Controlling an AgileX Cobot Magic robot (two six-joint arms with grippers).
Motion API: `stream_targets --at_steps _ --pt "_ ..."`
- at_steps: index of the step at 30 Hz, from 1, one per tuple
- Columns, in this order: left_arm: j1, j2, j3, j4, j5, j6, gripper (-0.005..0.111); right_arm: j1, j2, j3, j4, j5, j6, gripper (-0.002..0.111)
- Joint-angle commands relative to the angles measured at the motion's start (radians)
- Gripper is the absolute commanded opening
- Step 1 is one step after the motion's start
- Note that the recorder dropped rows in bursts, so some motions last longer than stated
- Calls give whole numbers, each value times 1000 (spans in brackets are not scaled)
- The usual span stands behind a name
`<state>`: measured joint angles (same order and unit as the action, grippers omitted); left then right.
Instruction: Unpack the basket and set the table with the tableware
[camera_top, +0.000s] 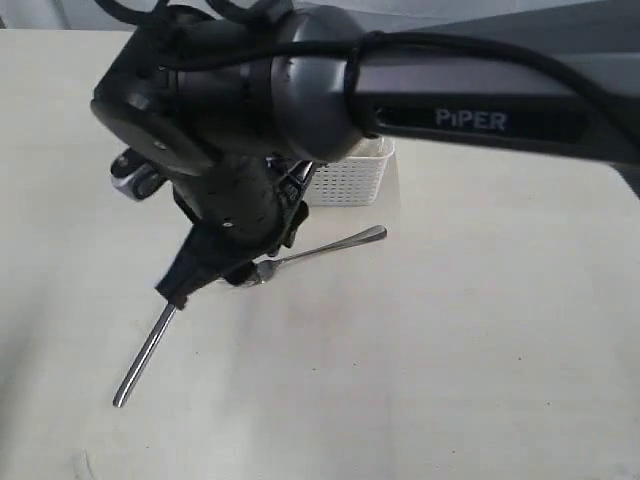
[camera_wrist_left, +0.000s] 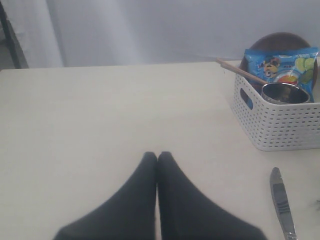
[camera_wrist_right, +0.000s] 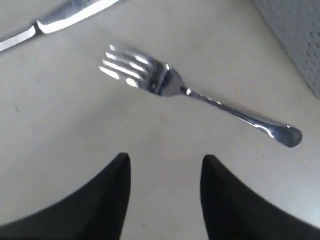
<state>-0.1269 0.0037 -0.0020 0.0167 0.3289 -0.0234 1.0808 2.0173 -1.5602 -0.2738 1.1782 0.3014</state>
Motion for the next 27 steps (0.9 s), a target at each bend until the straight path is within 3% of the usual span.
stream_targets --at_steps 1,4,11,16,27 --pt "-7 -4 2 6 -6 1 0 -53 37 -8 44 43 -398 28" --pt "-7 -4 2 6 -6 1 0 -55 46 -8 18 43 -552 25" --pt "-7 -4 2 6 -6 1 0 -55 71 -8 17 -26 -802 49" --pt "-7 -4 2 -3 -6 1 0 -55 106 -8 -3 -3 -897 45" --pt "-7 -4 2 -3 -6 1 0 -55 166 -8 -137 -80 -900 45"
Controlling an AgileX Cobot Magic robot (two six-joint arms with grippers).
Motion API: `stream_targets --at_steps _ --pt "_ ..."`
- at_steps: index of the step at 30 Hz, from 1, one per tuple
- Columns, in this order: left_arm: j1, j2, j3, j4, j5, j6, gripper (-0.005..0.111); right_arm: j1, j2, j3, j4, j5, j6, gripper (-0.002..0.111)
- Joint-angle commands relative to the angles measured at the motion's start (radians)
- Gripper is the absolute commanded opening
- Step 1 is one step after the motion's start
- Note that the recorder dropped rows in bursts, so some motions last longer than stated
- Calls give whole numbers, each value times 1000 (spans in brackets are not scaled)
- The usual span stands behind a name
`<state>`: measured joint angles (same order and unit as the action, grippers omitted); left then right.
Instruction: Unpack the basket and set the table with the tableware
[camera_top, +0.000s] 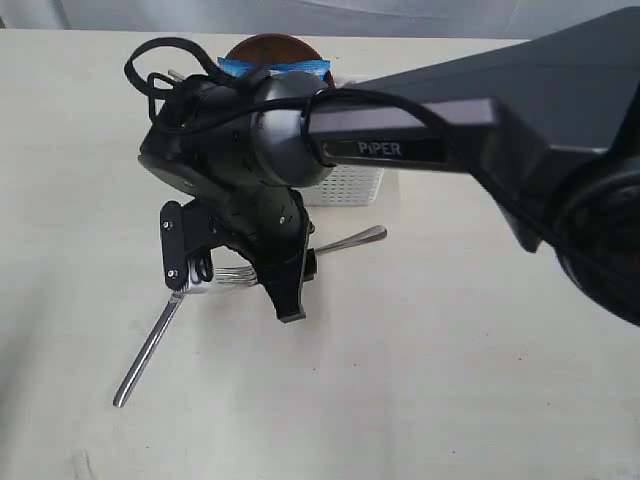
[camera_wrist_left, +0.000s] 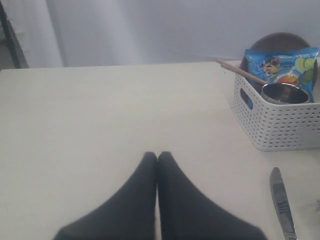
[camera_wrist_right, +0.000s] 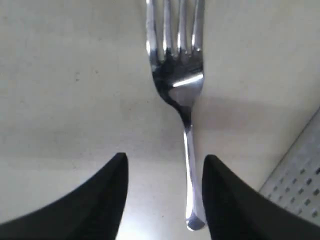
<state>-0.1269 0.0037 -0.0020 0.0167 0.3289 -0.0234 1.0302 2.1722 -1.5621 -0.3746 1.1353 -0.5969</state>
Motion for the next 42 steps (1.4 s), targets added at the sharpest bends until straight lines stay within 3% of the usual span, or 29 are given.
stream_targets --at_steps 1,8,13,20,25,31,42 --pt "-7 -4 2 -3 -6 1 0 -5 13 -6 -36 -52 -2 45" --pt "-7 -4 2 -3 -6 1 0 -5 32 -6 -36 -109 -2 44" --pt "-7 -4 2 -3 -6 1 0 -5 58 -6 -36 -82 -2 38" --pt "-7 -4 2 -3 -6 1 0 -5 72 -6 -32 -55 -2 1" --pt "-7 -4 2 -3 -6 1 0 -5 72 -6 -32 5 34 0" --pt "-7 -4 2 -3 -6 1 0 -5 39 -6 11 48 261 0" --pt "-7 -4 2 -3 -6 1 0 -17 -29 -8 311 86 774 0"
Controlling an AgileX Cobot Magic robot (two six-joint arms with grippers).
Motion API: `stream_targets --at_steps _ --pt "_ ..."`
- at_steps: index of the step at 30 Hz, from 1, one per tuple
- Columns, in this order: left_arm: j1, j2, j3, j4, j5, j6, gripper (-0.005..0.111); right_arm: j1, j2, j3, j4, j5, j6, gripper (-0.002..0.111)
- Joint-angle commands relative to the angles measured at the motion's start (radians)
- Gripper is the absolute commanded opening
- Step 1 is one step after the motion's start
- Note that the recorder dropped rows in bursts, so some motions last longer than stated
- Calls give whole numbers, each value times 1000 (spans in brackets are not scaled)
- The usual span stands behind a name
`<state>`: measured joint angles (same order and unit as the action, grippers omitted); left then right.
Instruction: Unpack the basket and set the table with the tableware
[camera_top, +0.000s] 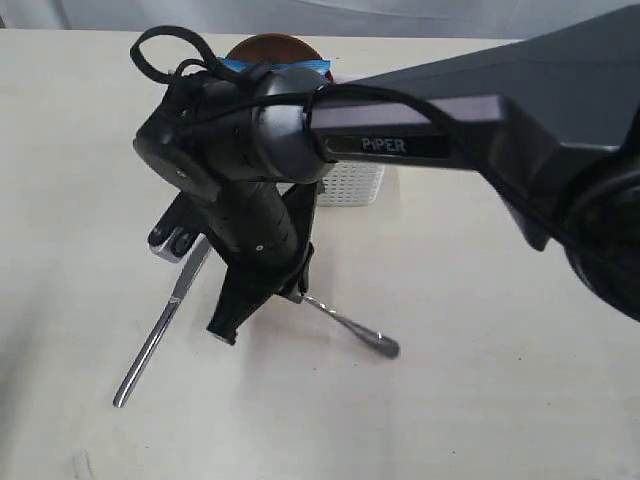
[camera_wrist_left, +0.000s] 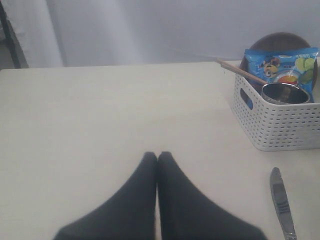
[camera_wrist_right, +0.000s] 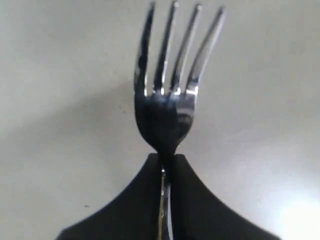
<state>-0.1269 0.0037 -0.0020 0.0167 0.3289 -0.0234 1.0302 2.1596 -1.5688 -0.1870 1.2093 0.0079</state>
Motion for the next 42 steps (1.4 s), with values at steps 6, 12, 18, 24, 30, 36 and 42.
stream_targets --at_steps 6,12,18,24,30,36,42 --pt "-7 -4 2 -3 -6 1 0 -81 -13 -1 418 -114 217 0" --pt "-7 -4 2 -3 -6 1 0 -126 -13 -1 628 -291 294 0" --pt "-7 -4 2 -3 -6 1 0 -132 8 -1 630 -337 480 0" --pt "-7 -4 2 -3 -6 1 0 -132 48 -1 626 -315 601 0" --pt "-7 -4 2 -3 -6 1 0 -132 55 -1 515 -268 647 0" --pt "-7 -4 2 -3 -6 1 0 -132 55 -1 473 -261 660 0" --pt "-7 -4 2 -3 -6 1 0 -132 55 -1 473 -268 658 0"
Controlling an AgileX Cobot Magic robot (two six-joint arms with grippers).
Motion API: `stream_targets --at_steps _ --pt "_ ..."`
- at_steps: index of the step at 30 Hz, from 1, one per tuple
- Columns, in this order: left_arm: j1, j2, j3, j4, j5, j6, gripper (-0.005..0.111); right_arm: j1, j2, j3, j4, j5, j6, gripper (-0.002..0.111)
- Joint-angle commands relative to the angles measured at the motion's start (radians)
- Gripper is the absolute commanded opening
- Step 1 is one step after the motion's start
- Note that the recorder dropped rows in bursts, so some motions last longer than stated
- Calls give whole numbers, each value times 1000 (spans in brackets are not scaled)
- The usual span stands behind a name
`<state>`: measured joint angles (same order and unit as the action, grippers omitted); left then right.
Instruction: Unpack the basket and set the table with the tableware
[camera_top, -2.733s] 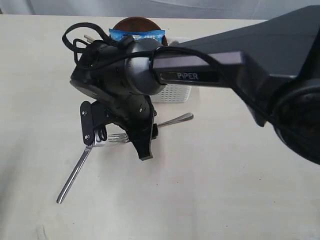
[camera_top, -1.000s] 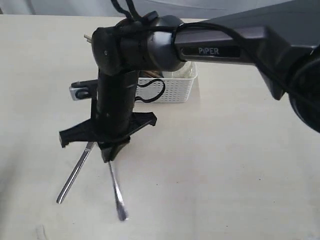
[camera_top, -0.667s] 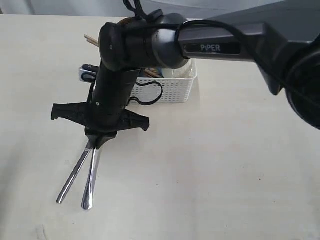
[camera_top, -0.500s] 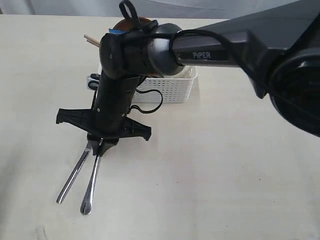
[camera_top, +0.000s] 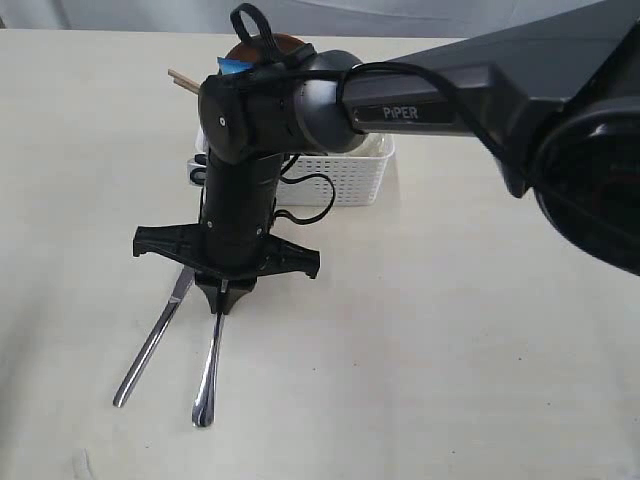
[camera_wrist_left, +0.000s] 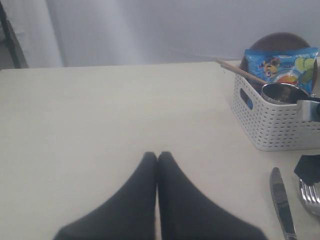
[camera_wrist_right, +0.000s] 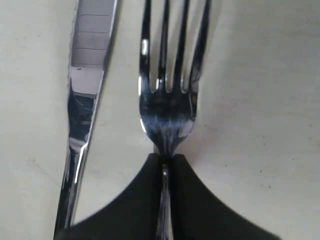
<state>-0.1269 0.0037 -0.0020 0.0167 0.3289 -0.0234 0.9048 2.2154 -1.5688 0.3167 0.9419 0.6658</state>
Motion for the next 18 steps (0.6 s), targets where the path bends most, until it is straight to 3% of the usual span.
stream_targets --at_steps 1,18 --pt "-7 -4 2 -3 -6 1 0 -6 -1 -1 -31 0 1 0" --pt "-7 -4 2 -3 -6 1 0 17 -1 -1 27 -19 -39 0"
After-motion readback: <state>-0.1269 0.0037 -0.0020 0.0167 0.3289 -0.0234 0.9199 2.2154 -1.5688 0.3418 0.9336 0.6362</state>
